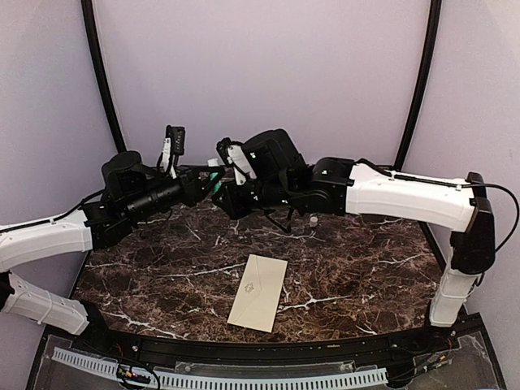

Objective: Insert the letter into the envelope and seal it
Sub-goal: Screw the solid glue.

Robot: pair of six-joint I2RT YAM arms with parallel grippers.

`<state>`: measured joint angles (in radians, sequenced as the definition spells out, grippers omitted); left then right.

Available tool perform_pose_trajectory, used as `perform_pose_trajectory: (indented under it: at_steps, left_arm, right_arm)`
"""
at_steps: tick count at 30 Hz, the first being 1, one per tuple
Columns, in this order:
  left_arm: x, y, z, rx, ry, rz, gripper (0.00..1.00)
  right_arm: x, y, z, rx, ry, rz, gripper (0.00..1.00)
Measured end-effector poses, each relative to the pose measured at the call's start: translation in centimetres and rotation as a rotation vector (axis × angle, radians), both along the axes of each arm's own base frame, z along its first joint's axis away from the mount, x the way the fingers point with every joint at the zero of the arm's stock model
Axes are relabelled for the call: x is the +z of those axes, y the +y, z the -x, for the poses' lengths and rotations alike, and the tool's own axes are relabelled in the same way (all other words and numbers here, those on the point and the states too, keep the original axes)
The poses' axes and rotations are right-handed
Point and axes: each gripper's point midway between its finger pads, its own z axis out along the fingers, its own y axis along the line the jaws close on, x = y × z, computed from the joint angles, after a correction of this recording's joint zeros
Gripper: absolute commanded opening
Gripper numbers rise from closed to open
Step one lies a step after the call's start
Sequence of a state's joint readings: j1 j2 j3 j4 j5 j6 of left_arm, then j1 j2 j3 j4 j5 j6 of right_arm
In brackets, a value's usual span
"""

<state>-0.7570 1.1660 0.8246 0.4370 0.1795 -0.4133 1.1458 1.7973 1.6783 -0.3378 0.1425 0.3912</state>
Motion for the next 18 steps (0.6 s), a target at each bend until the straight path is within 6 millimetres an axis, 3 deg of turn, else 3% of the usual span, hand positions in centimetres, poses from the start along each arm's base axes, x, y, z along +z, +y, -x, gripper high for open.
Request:
perform_pose_trajectory:
  at_steps: [4, 8, 10, 13, 18]
  left_arm:
    - [-0.8, 0.3, -1.0, 0.065, 0.058, 0.007, 0.00]
    - [-1.0, 0.6, -1.5, 0.094, 0.107, 0.031, 0.00]
    - [-0.6, 0.4, -1.5, 0.090, 0.133, 0.050, 0.00]
    - [0.4, 0.6, -1.7, 0.086, 0.158, 0.090, 0.00]
    - [1.1, 1.0, -1.9, 0.038, 0.200, 0.144, 0.00]
  right_arm:
    - [-0.6, 0.4, -0.8, -0.031, 0.006, 0.022, 0.20]
    - [-0.7, 0.5, -1.0, -0.026, 0.012, 0.023, 0.38]
    - [0.2, 0.7, -1.2, -0.007, 0.011, -0.014, 0.49]
    - [1.6, 0.3, -0.7, 0.061, 0.022, -0.094, 0.55]
    - [5.4, -2.7, 2.2, 0.236, 0.042, -0.263, 0.59]
